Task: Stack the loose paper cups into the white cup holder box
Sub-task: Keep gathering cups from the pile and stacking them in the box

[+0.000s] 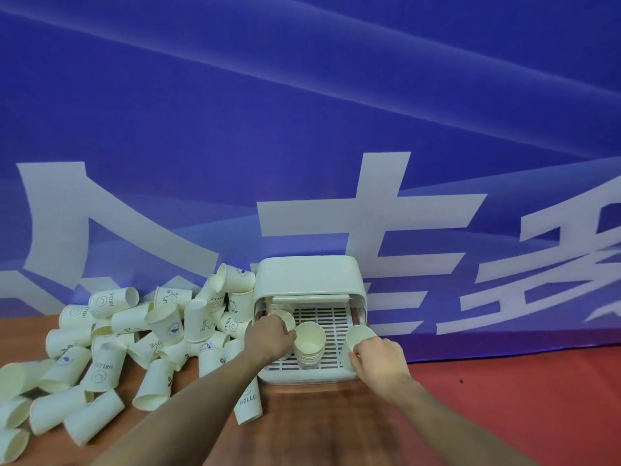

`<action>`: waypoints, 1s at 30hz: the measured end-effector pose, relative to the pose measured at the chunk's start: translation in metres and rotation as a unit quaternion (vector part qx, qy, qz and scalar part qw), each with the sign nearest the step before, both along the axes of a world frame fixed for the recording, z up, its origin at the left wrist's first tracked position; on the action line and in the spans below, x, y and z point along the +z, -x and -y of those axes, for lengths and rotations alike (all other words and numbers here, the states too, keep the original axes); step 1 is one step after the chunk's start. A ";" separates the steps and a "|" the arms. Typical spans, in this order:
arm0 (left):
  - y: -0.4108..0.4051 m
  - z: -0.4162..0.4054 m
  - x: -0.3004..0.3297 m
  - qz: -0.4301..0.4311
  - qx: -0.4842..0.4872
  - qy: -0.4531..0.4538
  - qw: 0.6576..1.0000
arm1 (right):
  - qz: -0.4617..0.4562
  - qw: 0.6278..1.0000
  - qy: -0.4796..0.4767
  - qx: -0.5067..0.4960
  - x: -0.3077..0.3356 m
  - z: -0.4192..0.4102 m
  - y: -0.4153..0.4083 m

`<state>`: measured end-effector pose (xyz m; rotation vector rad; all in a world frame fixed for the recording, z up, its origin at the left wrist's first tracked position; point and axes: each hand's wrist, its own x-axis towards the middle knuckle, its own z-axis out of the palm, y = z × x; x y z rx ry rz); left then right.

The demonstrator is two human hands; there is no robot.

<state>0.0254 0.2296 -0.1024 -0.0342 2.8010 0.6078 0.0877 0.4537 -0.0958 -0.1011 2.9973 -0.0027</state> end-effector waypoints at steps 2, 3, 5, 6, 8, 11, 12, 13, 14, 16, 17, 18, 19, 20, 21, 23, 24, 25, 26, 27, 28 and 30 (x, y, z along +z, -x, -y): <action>0.000 0.001 0.000 0.002 -0.001 0.003 1.000 | -0.003 1.000 0.003 0.000 0.001 0.000 0.001; -0.001 0.003 0.000 0.001 0.000 0.005 1.000 | -0.008 1.000 0.006 0.002 0.002 0.001 0.000; -0.002 0.007 -0.001 -0.001 0.003 0.004 1.000 | -0.020 1.000 0.014 0.008 0.005 0.004 0.001; -0.003 0.010 -0.001 -0.002 0.005 0.002 1.000 | -0.028 0.999 0.017 0.013 0.008 0.006 0.001; -0.006 0.016 0.001 -0.002 0.008 0.006 1.000 | -0.045 0.998 0.017 0.029 0.015 0.011 0.001; -0.011 0.026 0.004 -0.008 0.011 0.014 1.000 | -0.066 0.996 0.018 0.055 0.028 0.021 0.002; -0.014 0.030 0.005 -0.010 0.015 0.015 1.000 | -0.073 0.995 0.017 0.064 0.032 0.026 0.002; -0.017 0.034 0.005 -0.011 0.020 0.016 1.000 | -0.080 0.994 0.016 0.075 0.034 0.031 0.002; -0.020 0.037 0.005 -0.012 0.022 0.015 1.000 | -0.085 0.993 0.015 0.086 0.035 0.035 0.003; -0.028 0.045 0.004 -0.009 0.025 0.011 1.000 | -0.085 0.991 0.008 0.105 0.037 0.045 0.006; -0.032 0.049 0.004 -0.005 0.028 0.015 0.999 | -0.082 0.990 0.005 0.113 0.038 0.050 0.007; -0.035 0.054 0.004 -0.001 0.032 0.022 0.999 | -0.079 0.990 0.001 0.121 0.038 0.054 0.008; -0.038 0.059 0.002 0.003 0.034 0.029 0.999 | -0.077 0.989 -0.005 0.129 0.038 0.059 0.008; -0.039 0.064 0.001 0.007 0.035 0.033 0.999 | -0.077 0.988 -0.015 0.136 0.037 0.063 0.009; -0.039 0.070 -0.001 0.011 0.036 0.037 0.999 | -0.075 0.987 -0.026 0.141 0.036 0.066 0.010; -0.039 0.081 -0.004 0.018 0.036 0.043 0.998 | -0.064 0.986 -0.044 0.148 0.030 0.072 0.013; -0.039 0.085 -0.004 0.020 0.035 0.044 0.998 | -0.055 0.986 -0.054 0.149 0.025 0.074 0.015; -0.038 0.089 -0.005 0.020 0.035 0.047 0.998 | -0.048 0.986 -0.062 0.147 0.021 0.075 0.016; -0.037 0.093 -0.006 0.018 0.037 0.051 0.998 | -0.041 0.987 -0.067 0.141 0.017 0.077 0.018; -0.035 0.096 -0.007 0.017 0.040 0.055 0.998 | -0.034 0.988 -0.069 0.134 0.013 0.077 0.021; -0.033 0.099 -0.008 0.018 0.043 0.057 0.997 | -0.028 0.989 -0.070 0.126 0.010 0.078 0.024; -0.030 0.104 -0.010 0.023 0.047 0.057 0.997 | -0.020 0.991 -0.068 0.117 0.007 0.078 0.029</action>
